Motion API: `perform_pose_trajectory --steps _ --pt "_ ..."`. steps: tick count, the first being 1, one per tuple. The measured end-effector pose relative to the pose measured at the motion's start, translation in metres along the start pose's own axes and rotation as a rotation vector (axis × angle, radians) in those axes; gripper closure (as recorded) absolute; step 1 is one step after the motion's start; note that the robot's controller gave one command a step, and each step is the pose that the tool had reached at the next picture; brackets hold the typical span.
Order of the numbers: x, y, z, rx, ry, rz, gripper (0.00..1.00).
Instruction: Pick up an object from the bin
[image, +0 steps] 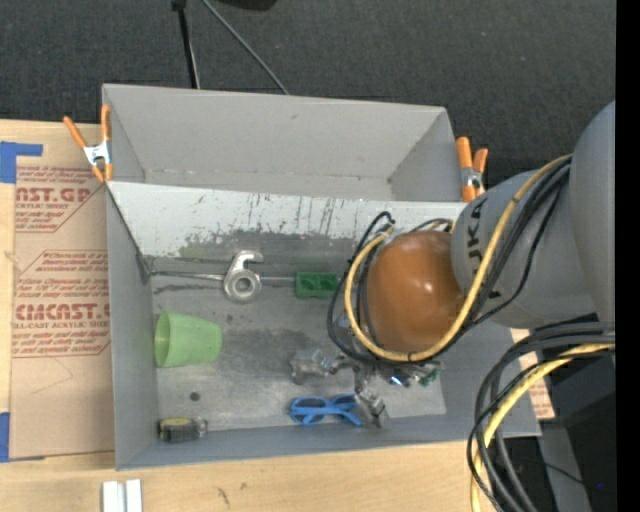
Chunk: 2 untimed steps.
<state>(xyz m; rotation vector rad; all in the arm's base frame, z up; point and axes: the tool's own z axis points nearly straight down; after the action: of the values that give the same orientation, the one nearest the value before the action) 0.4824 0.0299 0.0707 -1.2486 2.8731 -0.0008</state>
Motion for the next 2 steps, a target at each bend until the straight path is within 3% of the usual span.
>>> perform_pose_trajectory --steps 1,2 --pt "-0.0044 0.0061 0.0003 -0.001 0.002 -0.150 0.00" --pt "-0.0040 0.0066 0.0003 -0.003 0.003 -0.149 1.00"
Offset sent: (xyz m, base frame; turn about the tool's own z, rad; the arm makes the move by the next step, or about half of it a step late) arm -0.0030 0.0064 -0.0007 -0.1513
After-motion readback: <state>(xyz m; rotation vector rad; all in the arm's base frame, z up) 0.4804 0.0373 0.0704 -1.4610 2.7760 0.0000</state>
